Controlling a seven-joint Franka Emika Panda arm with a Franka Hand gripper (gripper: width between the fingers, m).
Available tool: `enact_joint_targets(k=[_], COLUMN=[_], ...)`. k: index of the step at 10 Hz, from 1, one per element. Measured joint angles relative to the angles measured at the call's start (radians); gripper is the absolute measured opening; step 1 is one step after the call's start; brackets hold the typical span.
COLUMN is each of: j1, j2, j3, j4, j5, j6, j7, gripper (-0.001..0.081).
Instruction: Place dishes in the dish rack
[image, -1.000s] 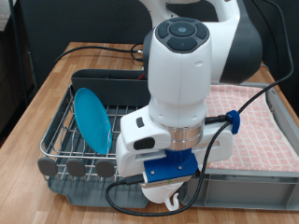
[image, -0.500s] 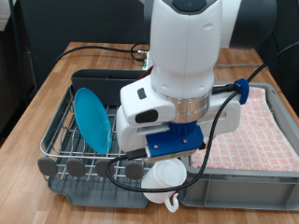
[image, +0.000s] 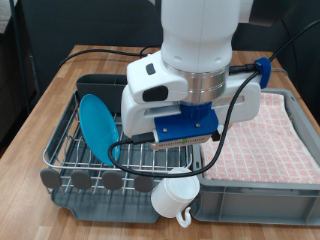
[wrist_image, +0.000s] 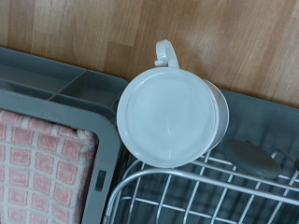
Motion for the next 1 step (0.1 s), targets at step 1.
enact_joint_targets(k=[1], j1=[0.002], j2=[-0.007], j3=[-0.002], j4=[0.0], j5=[-0.003], j6=[-0.005], j7=[0.0], gripper=[0.0802])
